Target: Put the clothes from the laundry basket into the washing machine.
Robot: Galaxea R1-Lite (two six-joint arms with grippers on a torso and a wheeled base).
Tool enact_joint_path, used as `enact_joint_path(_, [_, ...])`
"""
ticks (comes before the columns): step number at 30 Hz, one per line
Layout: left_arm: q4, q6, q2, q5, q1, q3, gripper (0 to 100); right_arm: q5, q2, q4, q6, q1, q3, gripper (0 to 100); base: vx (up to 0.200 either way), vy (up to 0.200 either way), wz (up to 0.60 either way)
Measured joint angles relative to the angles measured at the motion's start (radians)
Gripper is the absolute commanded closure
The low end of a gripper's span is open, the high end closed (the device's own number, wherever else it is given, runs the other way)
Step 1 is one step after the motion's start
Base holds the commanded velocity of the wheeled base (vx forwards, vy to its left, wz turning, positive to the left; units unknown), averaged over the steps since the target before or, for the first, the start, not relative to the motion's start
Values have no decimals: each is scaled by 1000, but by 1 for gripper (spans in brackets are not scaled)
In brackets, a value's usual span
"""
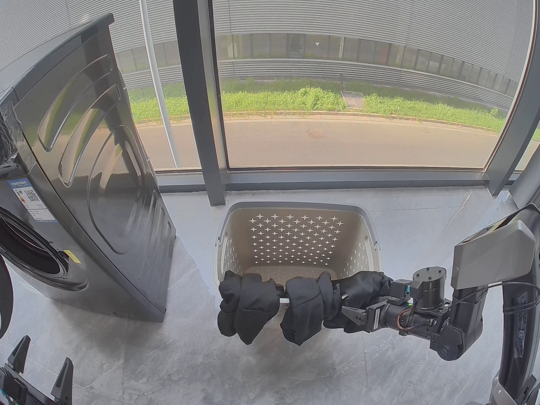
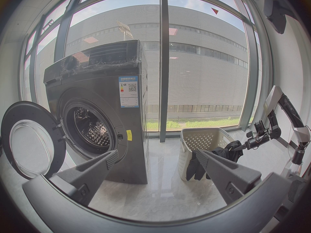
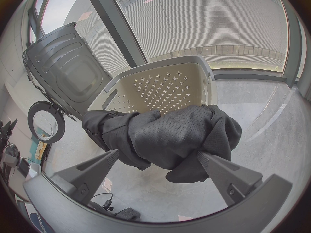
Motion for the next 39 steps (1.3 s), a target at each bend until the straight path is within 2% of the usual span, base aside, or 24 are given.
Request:
enact_joint_path(6, [0,1,0,0,0,0,0,-10,19,-3,3,-3,-25,0,0,0,0])
enact_joint_path(7, [0,1,0,0,0,0,0,-14,20,-4,2,-3,-27,100,0,0,0])
enact_joint_path(26, [0,-2,0,0,0,0,0,-24,22,-19,17,9,-23,100,0,0,0])
enact_joint_path(39, [0,-3,0,2,0,0,0,-24,-110,-46,33,80,68,100,0,0,0])
